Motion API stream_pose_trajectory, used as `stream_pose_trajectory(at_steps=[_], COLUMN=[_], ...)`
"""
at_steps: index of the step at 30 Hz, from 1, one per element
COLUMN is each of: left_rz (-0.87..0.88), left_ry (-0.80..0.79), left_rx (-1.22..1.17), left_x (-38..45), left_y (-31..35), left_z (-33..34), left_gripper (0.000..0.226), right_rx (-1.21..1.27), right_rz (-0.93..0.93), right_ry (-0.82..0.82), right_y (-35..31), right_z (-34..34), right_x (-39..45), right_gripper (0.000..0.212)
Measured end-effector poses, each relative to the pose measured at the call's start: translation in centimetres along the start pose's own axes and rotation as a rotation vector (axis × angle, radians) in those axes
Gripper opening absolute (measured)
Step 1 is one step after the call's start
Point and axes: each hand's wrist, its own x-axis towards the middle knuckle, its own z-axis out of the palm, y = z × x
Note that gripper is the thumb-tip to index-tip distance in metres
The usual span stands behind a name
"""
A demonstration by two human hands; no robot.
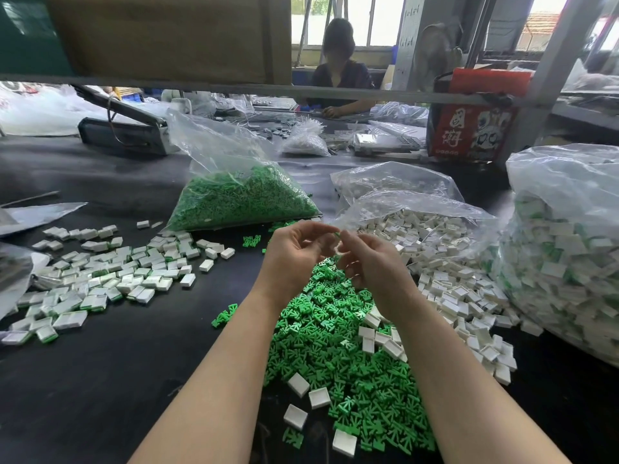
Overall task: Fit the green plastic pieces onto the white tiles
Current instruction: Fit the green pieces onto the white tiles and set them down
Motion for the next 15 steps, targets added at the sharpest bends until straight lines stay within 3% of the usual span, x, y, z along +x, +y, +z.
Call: stream_pose_trajectory(at_steps=[5,15], left_rz=[-0.039,-0.006], left_ry=[0.021,-0.038], left_rx=[0.018,0.234], left_x=[0.09,-0.03], left_y=[-0.36,-0.19], left_z=[0.03,-0.4], left_gripper=[0.018,0.014], right_rx=[-0.165,-0.383], right_rz=[-0.204,-0.244], right_ry=[0.084,0.091], right_y=[0.01,0.28], right_z=[-0.42,-0.29], right_x=[-0.02,-0.05], right_gripper=[0.009,0.007])
